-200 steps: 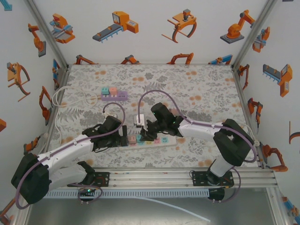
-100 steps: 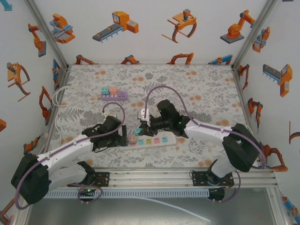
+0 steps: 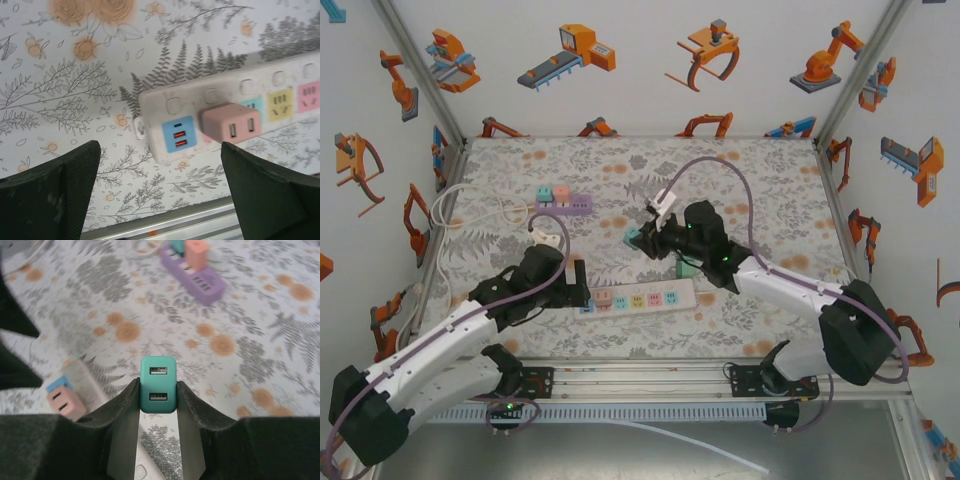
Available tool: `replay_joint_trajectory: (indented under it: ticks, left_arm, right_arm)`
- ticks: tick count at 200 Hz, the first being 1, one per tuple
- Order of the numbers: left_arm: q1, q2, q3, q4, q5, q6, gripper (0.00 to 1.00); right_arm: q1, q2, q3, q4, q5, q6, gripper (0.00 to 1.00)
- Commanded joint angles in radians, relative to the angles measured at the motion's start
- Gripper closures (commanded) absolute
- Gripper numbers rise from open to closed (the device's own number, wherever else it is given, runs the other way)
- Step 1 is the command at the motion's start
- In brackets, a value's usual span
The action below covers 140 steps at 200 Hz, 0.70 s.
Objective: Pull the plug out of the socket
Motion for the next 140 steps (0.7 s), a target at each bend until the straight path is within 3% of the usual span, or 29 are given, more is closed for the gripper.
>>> replay_joint_trajectory:
  ticks: [1, 64, 99, 140]
  left_arm:
    - [-0.007, -0.066, 0.023, 0.033, 0.095, 0.086, 0.02]
    - [-0.009, -0.278, -0.035, 0.195, 0.278, 0.197, 0.03]
    - [-0.014, -0.341, -0.056, 0.261, 0.385, 0.235, 0.03]
    - [-0.025, -0.348, -0.055, 0.302, 0.481, 0.261, 0.03]
  right_arm:
    - [-0.049, -0.037, -0.024, 0.065, 0.182, 0.235, 0.86]
    - [-0.236, -0.013, -0.069, 0.061, 0.366, 0.677, 0.94]
    - [-0.302, 0.021, -0.094, 0.061, 0.411, 0.767, 0.94]
    - [-0.362, 0.094, -0.119, 0.126, 0.377, 0.868, 0.94]
